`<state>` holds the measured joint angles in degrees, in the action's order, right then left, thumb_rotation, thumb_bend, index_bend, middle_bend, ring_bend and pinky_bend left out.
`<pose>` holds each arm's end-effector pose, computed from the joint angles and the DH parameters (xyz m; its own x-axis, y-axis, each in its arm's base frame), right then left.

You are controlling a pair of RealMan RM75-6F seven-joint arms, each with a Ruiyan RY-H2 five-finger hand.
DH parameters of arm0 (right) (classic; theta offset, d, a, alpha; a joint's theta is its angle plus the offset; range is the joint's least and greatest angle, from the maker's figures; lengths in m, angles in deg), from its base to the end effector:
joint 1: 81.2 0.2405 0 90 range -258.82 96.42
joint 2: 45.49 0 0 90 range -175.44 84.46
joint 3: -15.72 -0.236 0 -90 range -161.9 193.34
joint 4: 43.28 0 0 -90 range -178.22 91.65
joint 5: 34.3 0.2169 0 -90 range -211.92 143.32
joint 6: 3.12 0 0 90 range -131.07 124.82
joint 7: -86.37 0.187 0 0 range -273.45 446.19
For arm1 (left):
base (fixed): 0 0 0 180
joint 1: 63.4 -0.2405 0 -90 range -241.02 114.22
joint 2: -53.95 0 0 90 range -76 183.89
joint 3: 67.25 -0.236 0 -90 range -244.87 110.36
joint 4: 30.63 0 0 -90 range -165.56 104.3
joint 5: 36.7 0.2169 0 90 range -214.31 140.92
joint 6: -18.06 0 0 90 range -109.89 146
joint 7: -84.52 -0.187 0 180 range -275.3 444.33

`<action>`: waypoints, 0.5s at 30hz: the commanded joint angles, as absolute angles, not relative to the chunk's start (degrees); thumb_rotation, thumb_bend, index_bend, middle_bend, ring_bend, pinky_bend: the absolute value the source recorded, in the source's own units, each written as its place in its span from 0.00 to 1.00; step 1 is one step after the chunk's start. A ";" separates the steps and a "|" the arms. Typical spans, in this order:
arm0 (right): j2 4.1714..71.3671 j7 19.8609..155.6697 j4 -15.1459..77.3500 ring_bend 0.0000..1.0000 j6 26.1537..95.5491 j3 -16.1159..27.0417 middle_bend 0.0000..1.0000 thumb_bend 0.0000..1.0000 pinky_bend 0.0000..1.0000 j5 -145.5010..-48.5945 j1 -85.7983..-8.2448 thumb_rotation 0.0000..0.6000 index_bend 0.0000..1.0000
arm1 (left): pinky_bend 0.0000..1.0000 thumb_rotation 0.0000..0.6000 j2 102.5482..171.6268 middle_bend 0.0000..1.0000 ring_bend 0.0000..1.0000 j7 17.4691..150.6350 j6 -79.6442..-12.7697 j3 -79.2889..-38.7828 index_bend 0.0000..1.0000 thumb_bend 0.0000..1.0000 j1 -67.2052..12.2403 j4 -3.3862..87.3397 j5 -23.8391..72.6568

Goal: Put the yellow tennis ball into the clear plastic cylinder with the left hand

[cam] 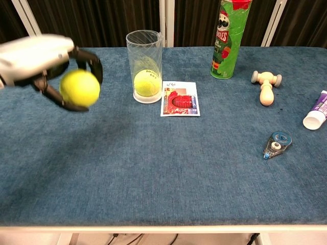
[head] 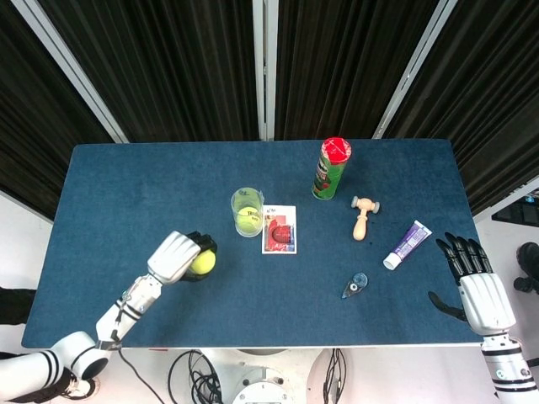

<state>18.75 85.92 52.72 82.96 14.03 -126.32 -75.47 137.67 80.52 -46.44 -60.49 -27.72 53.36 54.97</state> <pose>-0.2609 -0.2202 0.1297 0.3497 -0.0038 0.9368 -0.9288 -0.1320 0.3462 -0.1181 0.3340 -0.0035 0.4115 0.0984 0.9061 0.7565 -0.5913 -0.2793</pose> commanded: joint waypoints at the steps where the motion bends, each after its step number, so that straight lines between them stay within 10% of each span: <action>1: 18.77 85.67 52.80 0.00 83.20 14.13 0.00 0.16 0.00 -126.65 -75.57 1.00 0.00 | 0.83 1.00 132.40 0.58 0.62 78.08 -41.94 -55.10 0.53 0.23 -23.94 58.77 49.70; 15: 18.37 86.42 52.91 0.00 83.89 14.50 0.00 0.16 0.00 -127.82 -75.85 1.00 0.00 | 0.83 1.00 134.39 0.58 0.61 70.48 -31.19 -46.28 0.53 0.24 -10.98 59.21 34.48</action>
<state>18.39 86.39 52.92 83.86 14.48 -127.79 -75.84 133.60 71.82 -32.13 -46.85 -12.24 59.36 35.79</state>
